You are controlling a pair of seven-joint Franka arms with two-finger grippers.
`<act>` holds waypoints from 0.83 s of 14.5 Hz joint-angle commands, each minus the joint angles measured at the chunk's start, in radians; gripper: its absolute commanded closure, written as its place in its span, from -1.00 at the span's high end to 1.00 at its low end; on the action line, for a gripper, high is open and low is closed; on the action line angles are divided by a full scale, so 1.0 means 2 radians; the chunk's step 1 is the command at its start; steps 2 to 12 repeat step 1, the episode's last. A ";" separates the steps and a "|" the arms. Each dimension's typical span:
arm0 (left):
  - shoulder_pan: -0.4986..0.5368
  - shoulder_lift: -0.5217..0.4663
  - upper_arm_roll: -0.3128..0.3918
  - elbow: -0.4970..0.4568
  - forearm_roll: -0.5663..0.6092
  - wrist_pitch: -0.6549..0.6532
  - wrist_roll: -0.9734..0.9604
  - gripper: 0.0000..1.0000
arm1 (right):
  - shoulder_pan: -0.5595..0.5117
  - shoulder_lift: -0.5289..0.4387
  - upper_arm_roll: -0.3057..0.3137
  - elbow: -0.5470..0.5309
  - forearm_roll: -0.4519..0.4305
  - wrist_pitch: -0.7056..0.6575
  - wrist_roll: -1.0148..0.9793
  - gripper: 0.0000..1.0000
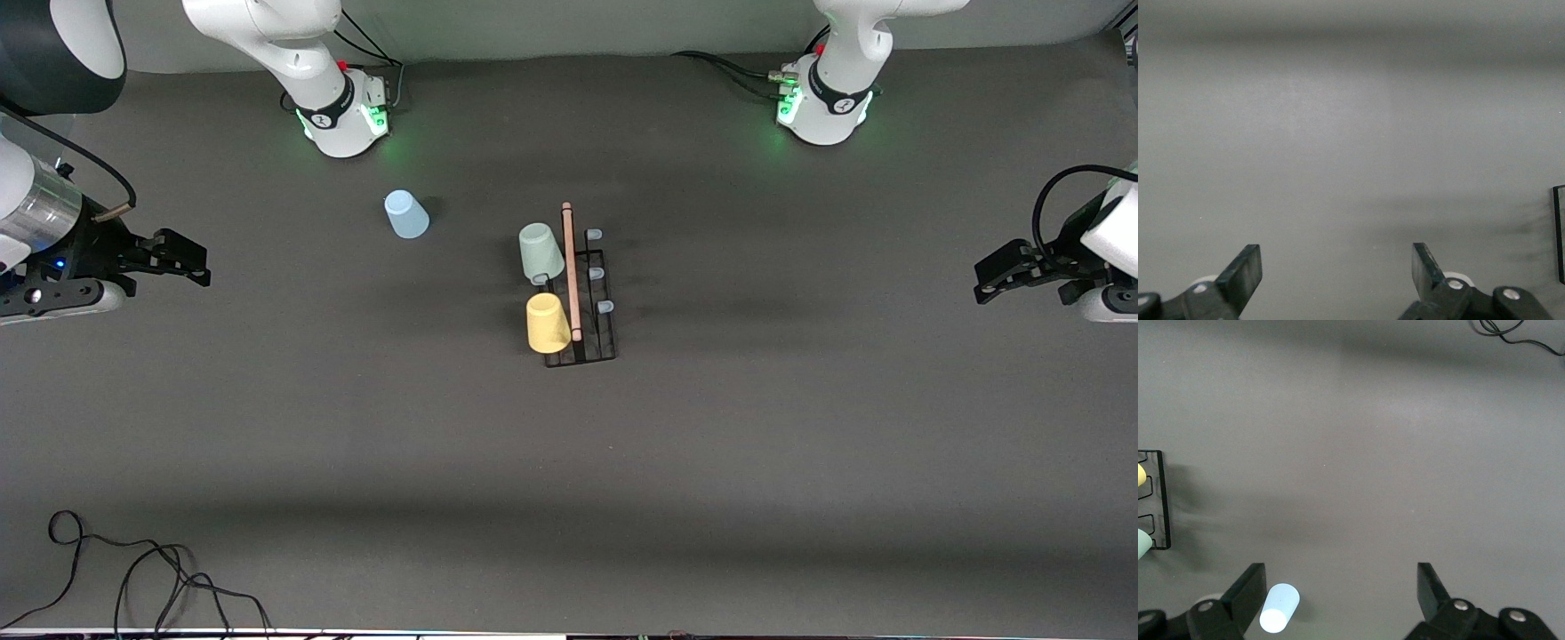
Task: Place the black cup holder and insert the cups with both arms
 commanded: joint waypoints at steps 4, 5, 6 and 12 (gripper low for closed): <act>-0.002 -0.002 0.000 0.002 0.004 -0.002 -0.010 1.00 | 0.000 -0.012 0.000 -0.012 -0.007 0.008 0.006 1.00; -0.002 -0.002 0.000 0.002 0.004 -0.002 -0.010 1.00 | 0.000 -0.012 0.000 -0.012 -0.007 0.008 0.006 1.00; -0.002 -0.002 0.000 0.002 0.004 -0.002 -0.010 1.00 | 0.000 -0.012 0.000 -0.012 -0.007 0.008 0.006 1.00; -0.002 -0.002 0.000 0.002 0.004 -0.002 -0.010 1.00 | 0.000 -0.012 0.000 -0.012 -0.007 0.008 0.006 1.00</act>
